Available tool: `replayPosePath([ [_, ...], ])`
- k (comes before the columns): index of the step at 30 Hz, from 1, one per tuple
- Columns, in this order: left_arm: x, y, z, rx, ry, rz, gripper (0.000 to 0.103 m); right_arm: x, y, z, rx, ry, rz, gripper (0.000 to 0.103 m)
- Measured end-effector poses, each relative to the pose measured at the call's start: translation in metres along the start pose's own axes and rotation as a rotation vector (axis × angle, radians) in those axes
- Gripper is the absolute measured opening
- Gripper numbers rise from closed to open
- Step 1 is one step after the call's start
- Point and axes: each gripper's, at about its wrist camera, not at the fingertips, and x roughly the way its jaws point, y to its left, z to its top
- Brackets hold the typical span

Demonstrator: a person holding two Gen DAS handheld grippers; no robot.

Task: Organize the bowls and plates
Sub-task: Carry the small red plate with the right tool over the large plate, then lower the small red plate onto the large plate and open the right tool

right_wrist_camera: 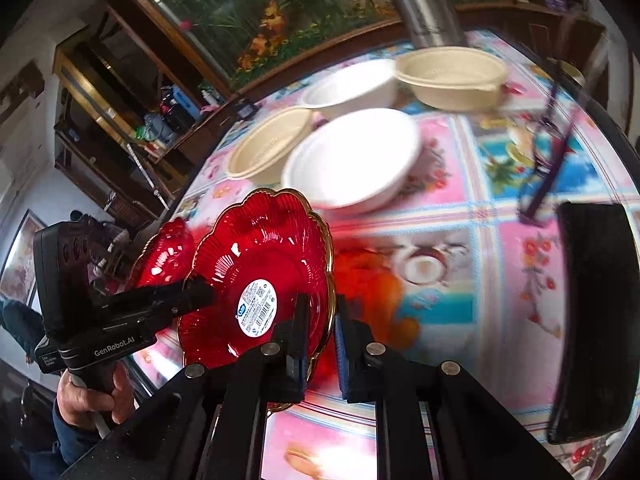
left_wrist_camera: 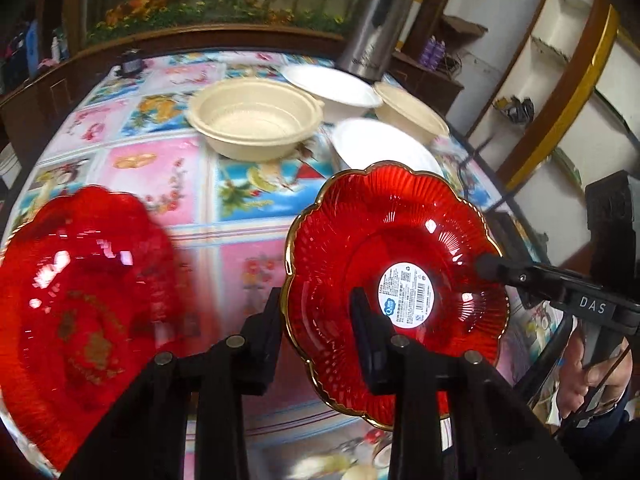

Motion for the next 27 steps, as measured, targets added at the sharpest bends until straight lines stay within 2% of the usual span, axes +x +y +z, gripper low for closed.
replayPosePath([
  [9, -0.050, 0.050, -0.001, -0.085, -0.102, 0.027, 0.030, 0.023, 0.058, 0.017, -0.087, 0.026, 0.059, 0.013],
  [17, -0.088, 0.112, -0.012, -0.198, -0.173, 0.093, 0.034, 0.061, 0.121, 0.036, -0.181, 0.052, 0.110, 0.013],
  [23, -0.098, 0.163, -0.026, -0.302, -0.185, 0.132, 0.034, 0.108, 0.165, 0.040, -0.243, 0.113, 0.139, 0.013],
  [27, -0.090, 0.183, -0.031, -0.335, -0.161, 0.150, 0.034, 0.136, 0.181, 0.034, -0.279, 0.157, 0.118, 0.013],
])
